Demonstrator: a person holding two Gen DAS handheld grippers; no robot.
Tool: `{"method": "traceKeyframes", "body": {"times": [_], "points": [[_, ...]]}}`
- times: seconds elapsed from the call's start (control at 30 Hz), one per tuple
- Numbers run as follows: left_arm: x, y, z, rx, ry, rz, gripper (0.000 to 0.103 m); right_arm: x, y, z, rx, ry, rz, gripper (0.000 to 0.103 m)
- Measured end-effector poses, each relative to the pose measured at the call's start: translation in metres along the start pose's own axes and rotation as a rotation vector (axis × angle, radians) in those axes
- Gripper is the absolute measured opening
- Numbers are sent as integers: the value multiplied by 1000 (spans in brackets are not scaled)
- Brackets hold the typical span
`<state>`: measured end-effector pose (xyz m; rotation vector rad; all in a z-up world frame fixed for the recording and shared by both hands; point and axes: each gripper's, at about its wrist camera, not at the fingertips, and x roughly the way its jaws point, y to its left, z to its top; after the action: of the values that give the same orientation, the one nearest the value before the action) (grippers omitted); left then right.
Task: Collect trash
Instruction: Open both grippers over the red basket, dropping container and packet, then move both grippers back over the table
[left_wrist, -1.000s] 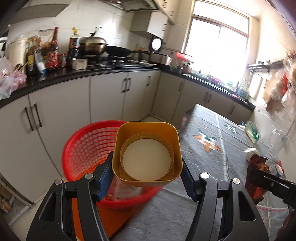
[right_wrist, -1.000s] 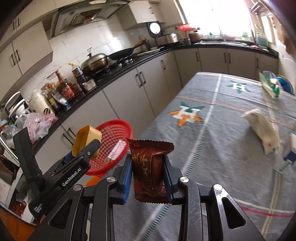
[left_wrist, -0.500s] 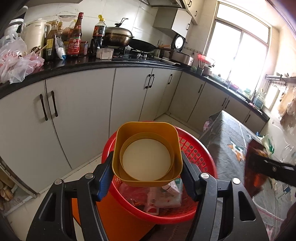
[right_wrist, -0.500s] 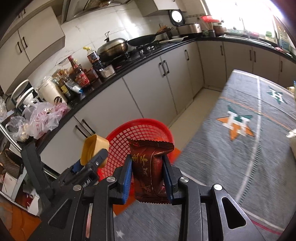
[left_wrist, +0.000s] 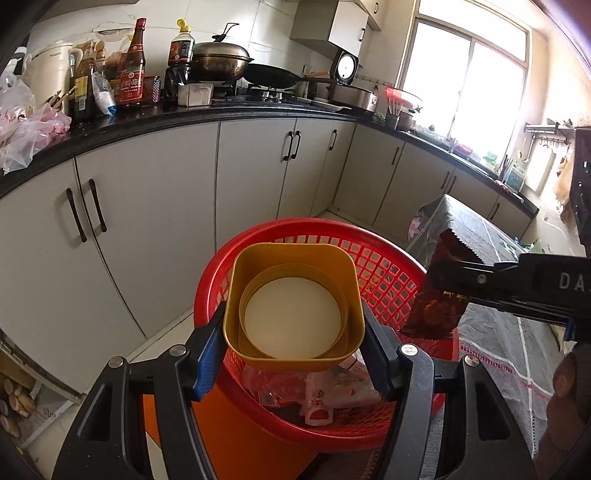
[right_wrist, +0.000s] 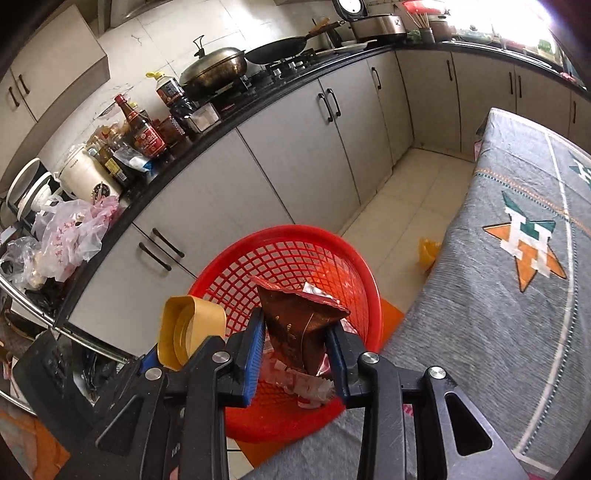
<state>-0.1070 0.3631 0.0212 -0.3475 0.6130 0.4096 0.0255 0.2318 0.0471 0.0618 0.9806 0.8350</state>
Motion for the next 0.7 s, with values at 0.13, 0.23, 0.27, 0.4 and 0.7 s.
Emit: {"method": "traceKeyframes", "body": {"times": [0.13,0.23,0.27,0.4,0.7], "points": [[-2,-1,1,0,-4,-8,72,-1,-1,2,4,-9,7,43],[-4,-3,1,-1,-6,-8,72,-10,-3,0,0,-26,8,47],[-6,-3,1,-4,-9,-10,72,-12,-3,0,-1,-31,6,47],[-16,-11,1,0,-26,-21,72,-33,-7,-7,1,-68,1,47],[-39,-61,-6,89,-45,-83,73,-75,-37,-32,57,-112,-37,47]]}}
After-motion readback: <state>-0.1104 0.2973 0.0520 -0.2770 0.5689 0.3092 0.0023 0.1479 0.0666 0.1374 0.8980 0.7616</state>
